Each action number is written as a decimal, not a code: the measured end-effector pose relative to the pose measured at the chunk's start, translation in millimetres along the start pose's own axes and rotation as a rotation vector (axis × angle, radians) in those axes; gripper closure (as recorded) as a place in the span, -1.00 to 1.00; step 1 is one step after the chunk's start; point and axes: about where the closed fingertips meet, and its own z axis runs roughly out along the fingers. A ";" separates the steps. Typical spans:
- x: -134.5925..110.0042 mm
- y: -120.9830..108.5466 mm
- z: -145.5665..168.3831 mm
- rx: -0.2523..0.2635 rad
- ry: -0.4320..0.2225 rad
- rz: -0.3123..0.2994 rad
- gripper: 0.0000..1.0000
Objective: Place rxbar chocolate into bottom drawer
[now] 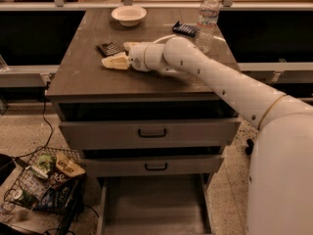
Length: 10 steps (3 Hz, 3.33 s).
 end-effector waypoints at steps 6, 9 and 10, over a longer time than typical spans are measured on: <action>-54.6 34.9 -16.6 -0.065 0.035 -0.123 1.00; -74.7 111.5 -203.7 -0.112 0.059 -0.291 1.00; -56.1 107.4 -264.8 -0.127 0.112 -0.302 1.00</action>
Offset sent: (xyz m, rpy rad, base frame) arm 0.0000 0.0000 0.0034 0.0000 0.0000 0.0000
